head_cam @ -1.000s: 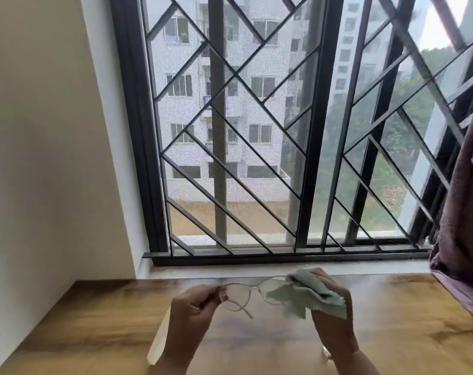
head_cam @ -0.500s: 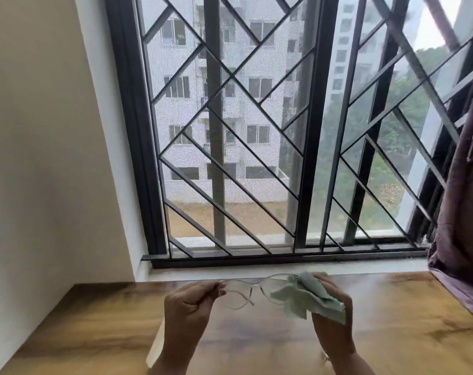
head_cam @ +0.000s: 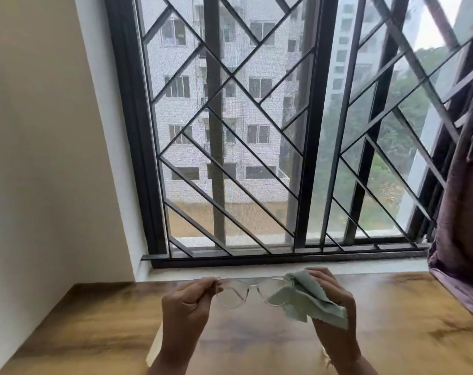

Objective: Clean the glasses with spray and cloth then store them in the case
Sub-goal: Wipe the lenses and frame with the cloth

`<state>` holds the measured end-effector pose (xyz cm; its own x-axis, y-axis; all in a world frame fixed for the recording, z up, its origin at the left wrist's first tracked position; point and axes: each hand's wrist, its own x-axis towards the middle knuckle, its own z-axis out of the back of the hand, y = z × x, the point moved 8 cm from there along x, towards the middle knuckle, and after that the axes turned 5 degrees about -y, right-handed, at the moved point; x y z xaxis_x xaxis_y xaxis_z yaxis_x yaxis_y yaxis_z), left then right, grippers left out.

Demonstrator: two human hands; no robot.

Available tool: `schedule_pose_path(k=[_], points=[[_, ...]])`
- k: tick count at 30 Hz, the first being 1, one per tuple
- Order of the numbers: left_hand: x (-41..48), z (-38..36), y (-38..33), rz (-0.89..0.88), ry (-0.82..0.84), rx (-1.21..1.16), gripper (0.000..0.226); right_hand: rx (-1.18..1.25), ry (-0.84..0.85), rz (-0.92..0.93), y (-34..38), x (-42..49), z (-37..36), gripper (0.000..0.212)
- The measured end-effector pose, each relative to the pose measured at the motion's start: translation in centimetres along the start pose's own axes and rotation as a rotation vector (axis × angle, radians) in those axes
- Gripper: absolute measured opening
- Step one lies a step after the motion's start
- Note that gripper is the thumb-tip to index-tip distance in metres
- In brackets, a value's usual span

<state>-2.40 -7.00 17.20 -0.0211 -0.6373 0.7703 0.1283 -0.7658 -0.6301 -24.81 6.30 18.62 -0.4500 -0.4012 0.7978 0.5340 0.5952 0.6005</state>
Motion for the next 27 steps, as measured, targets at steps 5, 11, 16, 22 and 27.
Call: schedule_pose_path(k=[5, 11, 16, 22, 27], points=[[-0.1, 0.1, 1.4, 0.11, -0.027, -0.063, 0.041, -0.01, -0.012, -0.089, -1.7, -0.6, 0.4, 0.032], [-0.7, -0.1, 4.2, 0.344, -0.004, -0.209, 0.035, 0.009, -0.041, -0.177, -3.2, -1.8, 1.0, 0.011], [-1.2, -1.7, 5.2, 0.342, 0.295, 0.091, 0.037, -0.278, -0.013, -0.068, -2.2, -1.1, 1.1, 0.024], [1.3, 0.1, -0.2, 0.06, 0.057, 0.235, 0.018, -0.569, 0.004, 0.094, -0.9, -0.9, 0.5, 0.021], [0.3, -3.3, -7.6, -0.412, 0.206, 0.364, 0.023, -0.631, 0.012, 0.107, -0.8, -1.3, -0.1, 0.023]])
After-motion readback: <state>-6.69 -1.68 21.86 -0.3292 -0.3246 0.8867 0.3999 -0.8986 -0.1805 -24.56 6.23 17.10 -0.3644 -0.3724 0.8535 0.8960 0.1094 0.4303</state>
